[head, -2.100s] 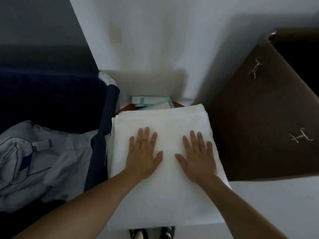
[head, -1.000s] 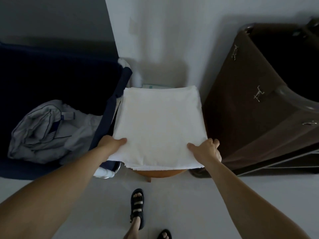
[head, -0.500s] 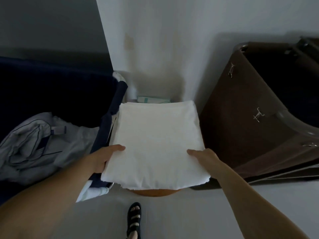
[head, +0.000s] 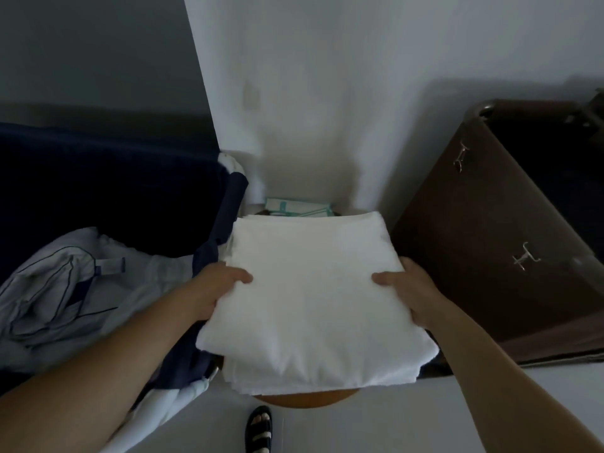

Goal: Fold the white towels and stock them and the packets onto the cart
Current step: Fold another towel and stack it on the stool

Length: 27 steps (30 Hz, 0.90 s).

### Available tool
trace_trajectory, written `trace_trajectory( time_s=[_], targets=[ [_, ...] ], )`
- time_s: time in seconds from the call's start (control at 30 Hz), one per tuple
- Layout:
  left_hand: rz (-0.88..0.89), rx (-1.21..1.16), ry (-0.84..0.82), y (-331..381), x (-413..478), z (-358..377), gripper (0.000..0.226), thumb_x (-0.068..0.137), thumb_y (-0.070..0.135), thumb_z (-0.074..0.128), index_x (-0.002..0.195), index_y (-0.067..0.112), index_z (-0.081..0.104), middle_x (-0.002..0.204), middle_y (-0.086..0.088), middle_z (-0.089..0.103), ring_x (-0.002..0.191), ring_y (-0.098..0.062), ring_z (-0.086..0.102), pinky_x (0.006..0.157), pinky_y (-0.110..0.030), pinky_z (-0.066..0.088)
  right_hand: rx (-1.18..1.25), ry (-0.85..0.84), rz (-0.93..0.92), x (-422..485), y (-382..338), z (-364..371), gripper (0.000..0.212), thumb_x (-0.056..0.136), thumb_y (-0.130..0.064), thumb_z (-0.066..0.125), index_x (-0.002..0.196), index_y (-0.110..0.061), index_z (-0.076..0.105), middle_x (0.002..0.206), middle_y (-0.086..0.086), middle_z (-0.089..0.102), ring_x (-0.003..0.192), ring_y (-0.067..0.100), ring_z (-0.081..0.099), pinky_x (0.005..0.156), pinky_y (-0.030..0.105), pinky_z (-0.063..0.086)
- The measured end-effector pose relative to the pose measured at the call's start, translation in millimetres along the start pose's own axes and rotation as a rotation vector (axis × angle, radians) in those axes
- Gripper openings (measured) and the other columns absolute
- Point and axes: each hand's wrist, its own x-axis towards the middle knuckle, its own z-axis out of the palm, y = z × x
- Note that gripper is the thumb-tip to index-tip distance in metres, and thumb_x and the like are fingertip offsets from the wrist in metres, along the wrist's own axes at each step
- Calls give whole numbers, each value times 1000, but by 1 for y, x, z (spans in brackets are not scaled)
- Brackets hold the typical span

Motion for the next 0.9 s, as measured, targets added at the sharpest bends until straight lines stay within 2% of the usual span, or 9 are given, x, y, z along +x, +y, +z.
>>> trace_trajectory(
  time_s=[0.1, 0.17, 0.3, 0.37, 0.5, 0.6, 0.7, 0.8, 0.9],
  targets=[
    [139, 18, -27, 51, -19, -7, 22, 87, 10, 70, 107, 15, 66, 99, -10, 69, 84, -27, 65, 65, -32, 51, 10, 7, -145, -6, -49, -2, 36, 84, -8, 73, 114, -22, 60, 103, 2, 67, 87, 25, 66, 65, 33, 52],
    [220, 3, -34, 77, -30, -9, 15, 89, 11, 68, 97, 23, 63, 97, -7, 69, 82, -24, 65, 62, -30, 49, 30, 14, -201, -7, -74, -5, 36, 84, -7, 73, 114, -23, 61, 102, 3, 69, 89, 27, 67, 70, 35, 54],
    [313, 5, -26, 99, -41, -8, 18, 92, 12, 64, 104, 25, 59, 97, -2, 66, 80, -19, 63, 57, -28, 45, 14, 40, -268, -4, -103, -11, 38, 83, -9, 74, 114, -24, 61, 101, 0, 69, 89, 26, 67, 68, 34, 53],
    [340, -23, -9, 97, -39, -10, 25, 92, 14, 64, 114, 23, 57, 100, 0, 65, 83, -19, 63, 57, -29, 45, 39, 53, -266, 2, -103, -15, 40, 80, -10, 77, 115, -23, 62, 104, 2, 70, 90, 28, 68, 74, 39, 56],
    [295, -93, 3, 61, -24, -10, 24, 93, 14, 64, 114, 22, 56, 102, 0, 65, 85, -19, 63, 57, -29, 47, 57, 70, -182, 16, -71, -19, 42, 81, -11, 76, 118, -21, 60, 106, 4, 69, 93, 30, 68, 84, 46, 56],
    [133, -87, 11, -4, 5, -1, 29, 92, 11, 66, 121, 9, 61, 104, -11, 69, 87, -26, 66, 65, -33, 53, 14, 105, -27, 28, -16, -18, 32, 82, -15, 77, 110, -15, 62, 102, 10, 70, 91, 34, 69, 82, 49, 57],
    [-1, -4, 92, -65, 29, 10, 42, 93, 17, 65, 128, -2, 55, 110, -19, 66, 91, -32, 65, 70, -34, 52, -66, 95, 79, 33, 40, -17, 31, 82, -29, 79, 103, -9, 69, 99, 12, 74, 89, 34, 72, 88, 56, 57],
    [70, 31, 185, -84, 28, 21, 48, 94, 31, 64, 131, 3, 50, 112, -10, 62, 90, -23, 61, 65, -29, 47, -78, 68, 83, 26, 58, -19, 40, 81, -36, 80, 109, -12, 64, 104, 7, 72, 92, 28, 71, 90, 49, 56],
    [140, 112, 251, -87, 18, 30, 54, 94, 34, 65, 135, 5, 45, 116, -7, 57, 94, -21, 55, 74, -31, 43, -154, 4, 93, 21, 62, -26, 60, 75, -45, 83, 119, -14, 57, 112, 3, 66, 98, 26, 66, 90, 45, 54]
  ],
)
